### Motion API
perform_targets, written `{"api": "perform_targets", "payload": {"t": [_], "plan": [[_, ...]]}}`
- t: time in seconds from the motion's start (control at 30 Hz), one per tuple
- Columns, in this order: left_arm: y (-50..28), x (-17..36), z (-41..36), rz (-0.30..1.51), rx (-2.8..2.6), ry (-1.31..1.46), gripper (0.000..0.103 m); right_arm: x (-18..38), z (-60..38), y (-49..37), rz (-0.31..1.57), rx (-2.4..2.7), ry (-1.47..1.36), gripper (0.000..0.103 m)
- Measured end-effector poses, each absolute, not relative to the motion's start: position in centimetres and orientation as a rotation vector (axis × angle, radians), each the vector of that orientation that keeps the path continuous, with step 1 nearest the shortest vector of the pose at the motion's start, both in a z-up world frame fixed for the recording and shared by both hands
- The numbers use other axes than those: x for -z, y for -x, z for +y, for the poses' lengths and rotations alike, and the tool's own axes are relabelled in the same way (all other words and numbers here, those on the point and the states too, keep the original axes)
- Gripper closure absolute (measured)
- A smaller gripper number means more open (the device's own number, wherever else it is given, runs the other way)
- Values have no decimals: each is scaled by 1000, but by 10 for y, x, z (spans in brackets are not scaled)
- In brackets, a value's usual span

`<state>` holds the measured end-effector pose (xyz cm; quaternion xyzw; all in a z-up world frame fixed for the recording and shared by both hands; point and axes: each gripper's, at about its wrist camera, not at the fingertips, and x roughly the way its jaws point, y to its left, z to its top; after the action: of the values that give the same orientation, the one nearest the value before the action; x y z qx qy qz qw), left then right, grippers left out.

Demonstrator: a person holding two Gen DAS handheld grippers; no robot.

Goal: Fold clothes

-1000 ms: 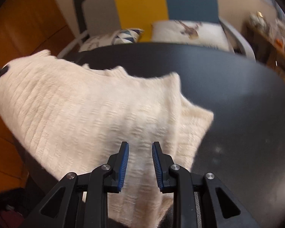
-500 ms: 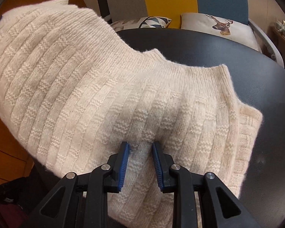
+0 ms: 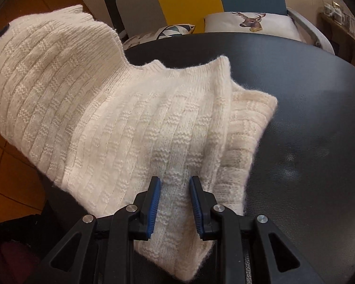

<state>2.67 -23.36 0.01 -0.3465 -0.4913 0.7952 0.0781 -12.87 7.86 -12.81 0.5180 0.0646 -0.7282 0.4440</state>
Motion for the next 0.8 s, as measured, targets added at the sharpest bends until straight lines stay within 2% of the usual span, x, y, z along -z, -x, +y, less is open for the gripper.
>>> {"api": "perform_targets", "payload": {"t": [0.4, 0.57, 0.67, 0.73, 0.8], "plan": [[52, 34, -132, -1310, -2362, 1313, 84, 131, 94, 130, -19, 1749, -1286, 78], [84, 67, -95, -1226, -2357, 1480, 84, 133, 98, 132, -91, 1734, -1280, 78], [96, 93, -81, -1255, -2249, 1652, 79, 135, 101, 133, -134, 1723, -1278, 78], [99, 101, -73, -1293, -2171, 1687, 72, 135, 104, 134, -162, 1713, -1283, 78], [98, 97, -69, -1308, -2130, 1661, 72, 132, 108, 134, -186, 1715, -1282, 78]]}}
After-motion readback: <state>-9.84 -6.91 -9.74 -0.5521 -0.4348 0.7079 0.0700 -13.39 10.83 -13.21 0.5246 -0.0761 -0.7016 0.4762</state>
